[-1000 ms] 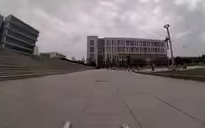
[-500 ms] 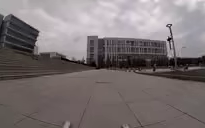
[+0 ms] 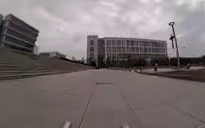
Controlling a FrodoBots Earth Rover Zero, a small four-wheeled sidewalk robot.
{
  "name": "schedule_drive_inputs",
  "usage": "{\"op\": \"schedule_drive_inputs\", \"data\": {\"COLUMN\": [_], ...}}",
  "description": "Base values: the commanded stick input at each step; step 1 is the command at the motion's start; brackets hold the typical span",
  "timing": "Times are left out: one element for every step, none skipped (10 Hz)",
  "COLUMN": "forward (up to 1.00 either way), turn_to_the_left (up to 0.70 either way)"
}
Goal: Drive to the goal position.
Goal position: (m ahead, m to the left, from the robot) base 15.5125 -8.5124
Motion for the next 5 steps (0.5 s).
{"op": "schedule_drive_inputs", "data": {"forward": [0.7,0.7,0.7,0.7,0.7], "turn_to_the_left": [0.1,0.32,0.35,0.35,0.14]}}
